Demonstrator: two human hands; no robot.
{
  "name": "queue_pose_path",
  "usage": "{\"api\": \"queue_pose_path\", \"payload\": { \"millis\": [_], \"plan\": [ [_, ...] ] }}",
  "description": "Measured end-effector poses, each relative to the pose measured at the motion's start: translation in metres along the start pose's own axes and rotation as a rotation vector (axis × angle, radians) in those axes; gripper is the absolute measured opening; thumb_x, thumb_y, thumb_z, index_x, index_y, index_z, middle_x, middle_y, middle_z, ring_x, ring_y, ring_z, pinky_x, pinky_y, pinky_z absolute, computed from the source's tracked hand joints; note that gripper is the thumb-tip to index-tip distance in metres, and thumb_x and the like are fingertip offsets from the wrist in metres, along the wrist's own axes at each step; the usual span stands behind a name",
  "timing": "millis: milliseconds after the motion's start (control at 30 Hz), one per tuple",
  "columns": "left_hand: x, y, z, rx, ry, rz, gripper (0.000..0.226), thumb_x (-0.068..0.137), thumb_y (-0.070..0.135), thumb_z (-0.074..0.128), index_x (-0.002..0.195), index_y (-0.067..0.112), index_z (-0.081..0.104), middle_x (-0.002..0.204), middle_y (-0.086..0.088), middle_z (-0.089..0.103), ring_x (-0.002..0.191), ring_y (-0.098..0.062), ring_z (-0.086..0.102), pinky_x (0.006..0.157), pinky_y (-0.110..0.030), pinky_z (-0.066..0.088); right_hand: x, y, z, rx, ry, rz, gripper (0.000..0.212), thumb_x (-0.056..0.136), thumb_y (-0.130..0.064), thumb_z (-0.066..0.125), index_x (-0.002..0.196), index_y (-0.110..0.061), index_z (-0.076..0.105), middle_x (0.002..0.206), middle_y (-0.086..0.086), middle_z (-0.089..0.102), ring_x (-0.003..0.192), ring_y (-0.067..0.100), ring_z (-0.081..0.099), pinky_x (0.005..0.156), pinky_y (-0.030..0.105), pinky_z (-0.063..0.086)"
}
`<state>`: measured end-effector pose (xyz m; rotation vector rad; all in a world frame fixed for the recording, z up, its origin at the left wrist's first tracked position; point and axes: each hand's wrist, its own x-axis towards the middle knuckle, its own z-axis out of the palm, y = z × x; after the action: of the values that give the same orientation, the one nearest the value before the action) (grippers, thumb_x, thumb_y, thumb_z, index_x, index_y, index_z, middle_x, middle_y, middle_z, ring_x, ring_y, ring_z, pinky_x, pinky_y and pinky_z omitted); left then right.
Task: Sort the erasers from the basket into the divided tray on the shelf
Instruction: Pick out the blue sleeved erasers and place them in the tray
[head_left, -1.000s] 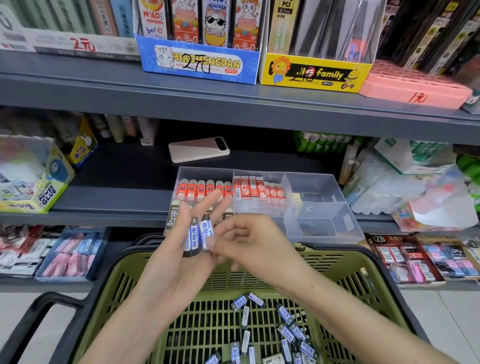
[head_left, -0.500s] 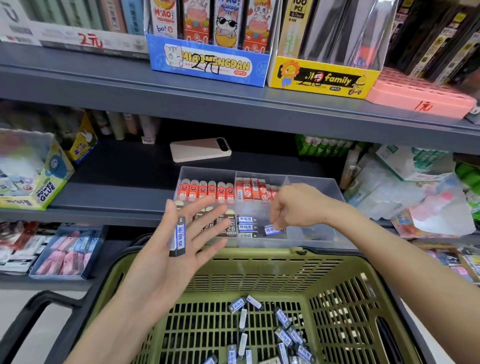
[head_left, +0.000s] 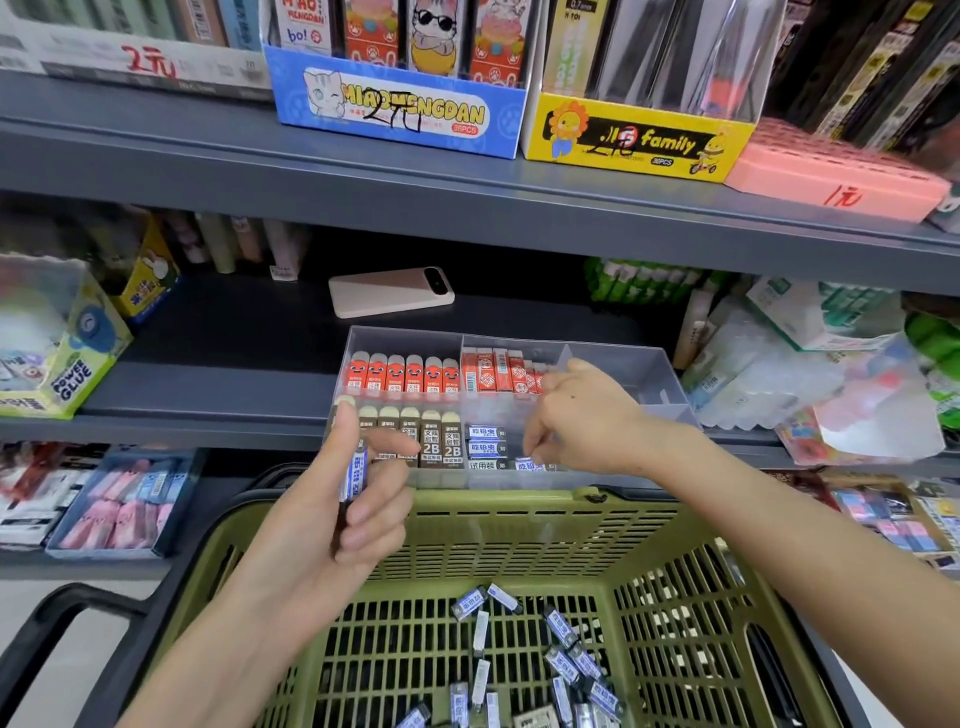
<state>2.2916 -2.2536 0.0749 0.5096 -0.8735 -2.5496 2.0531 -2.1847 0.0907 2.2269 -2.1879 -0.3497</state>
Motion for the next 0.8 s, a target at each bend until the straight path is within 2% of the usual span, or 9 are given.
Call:
{"api": "queue_pose_path", "payload": {
  "millis": [100, 200, 300, 367, 433, 500, 600, 733, 800],
  "plan": [
    [-0.001, -0.002, 0.002, 0.027, 0.008, -0.009, 0.050, 0.083, 0.057, 0.061, 0.085, 0.008, 0.068, 0.047, 0.005, 0.032, 0.035, -0.003, 0.026, 0.030, -0.015, 0.025, -0.001, -0.001, 0.003, -0.066, -0.023, -0.008, 0.020, 0.084, -0.032, 0.055, 0.087, -0.031, 0.075, 0.077, -0.012, 0.068, 0.089, 0.013, 0.046, 0.064, 0.031, 0.009],
    [-0.002, -0.003, 0.003, 0.078, 0.057, 0.014, 0.047, 0.096, 0.044, 0.040, 0.088, 0.006, 0.066, 0.055, -0.001, 0.033, 0.043, -0.009, 0.026, 0.035, -0.018, 0.025, -0.003, -0.001, 0.005, -0.067, -0.035, -0.006, 0.023, 0.088, -0.031, 0.051, 0.089, -0.032, 0.074, 0.077, -0.012, 0.067, 0.086, 0.011, 0.040, 0.063, 0.030, 0.007],
    [-0.002, -0.003, 0.006, 0.073, 0.092, 0.017, 0.031, 0.088, 0.026, 0.042, 0.085, 0.007, 0.066, 0.064, -0.005, 0.039, 0.051, -0.012, 0.033, 0.040, -0.022, 0.029, -0.007, -0.001, 0.002, -0.011, -0.002, 0.022, 0.026, 0.091, -0.029, 0.046, 0.098, -0.033, 0.071, 0.085, -0.012, 0.067, 0.091, 0.012, 0.042, 0.065, 0.029, 0.006],
    [0.000, -0.004, 0.008, 0.061, 0.113, 0.000, 0.027, 0.086, 0.022, 0.045, 0.090, 0.005, 0.065, 0.069, -0.007, 0.045, 0.054, -0.014, 0.041, 0.042, -0.023, 0.036, -0.011, -0.005, -0.006, 0.054, 0.061, 0.065, 0.026, 0.094, -0.029, 0.045, 0.103, -0.033, 0.069, 0.094, -0.012, 0.068, 0.097, 0.012, 0.043, 0.068, 0.027, 0.009],
    [0.001, -0.006, 0.010, 0.063, 0.120, 0.000, 0.026, 0.088, 0.019, 0.050, 0.100, 0.002, 0.065, 0.076, -0.011, 0.057, 0.062, -0.017, 0.056, 0.048, -0.024, 0.047, -0.018, -0.013, -0.016, 0.262, 0.207, 0.117, 0.022, 0.094, -0.032, 0.049, 0.100, -0.031, 0.070, 0.094, -0.013, 0.069, 0.094, 0.010, 0.046, 0.074, 0.026, 0.015],
    [0.002, -0.008, 0.011, 0.121, 0.116, 0.048, 0.028, 0.086, 0.017, 0.054, 0.109, 0.006, 0.068, 0.092, -0.014, 0.069, 0.081, -0.024, 0.069, 0.062, -0.026, 0.055, -0.028, -0.031, -0.028, 0.661, 0.348, 0.142, 0.017, 0.089, -0.037, 0.058, 0.086, -0.028, 0.072, 0.080, -0.018, 0.068, 0.082, 0.004, 0.051, 0.078, 0.024, 0.027],
    [0.004, -0.008, 0.019, 0.267, 0.109, 0.151, 0.033, 0.084, 0.021, 0.060, 0.115, 0.013, 0.067, 0.113, -0.013, 0.069, 0.104, -0.027, 0.067, 0.079, -0.026, 0.056, -0.040, -0.065, -0.040, 1.008, 0.437, 0.178, 0.019, 0.075, -0.051, 0.065, 0.078, -0.032, 0.067, 0.068, -0.023, 0.062, 0.071, 0.000, 0.053, 0.069, 0.020, 0.043],
    [0.006, -0.011, 0.034, 0.412, 0.184, 0.227, 0.050, 0.078, 0.030, 0.065, 0.125, 0.014, 0.058, 0.110, -0.006, 0.071, 0.102, -0.021, 0.068, 0.090, -0.032, 0.051, -0.045, -0.078, -0.039, 1.208, 0.500, 0.377, 0.013, 0.074, -0.034, 0.075, 0.081, -0.029, 0.065, 0.073, -0.014, 0.066, 0.071, 0.012, 0.059, 0.072, 0.032, 0.052],
    [0.007, -0.014, 0.041, 0.459, 0.191, 0.248, 0.041, 0.079, 0.030, 0.064, 0.119, 0.019, 0.060, 0.106, -0.004, 0.073, 0.101, -0.019, 0.068, 0.094, -0.033, 0.045, -0.047, -0.076, -0.038, 1.362, 0.493, 0.420, 0.006, 0.078, -0.025, 0.074, 0.079, -0.024, 0.068, 0.071, -0.014, 0.067, 0.069, 0.005, 0.059, 0.071, 0.024, 0.050]
  ]
}}
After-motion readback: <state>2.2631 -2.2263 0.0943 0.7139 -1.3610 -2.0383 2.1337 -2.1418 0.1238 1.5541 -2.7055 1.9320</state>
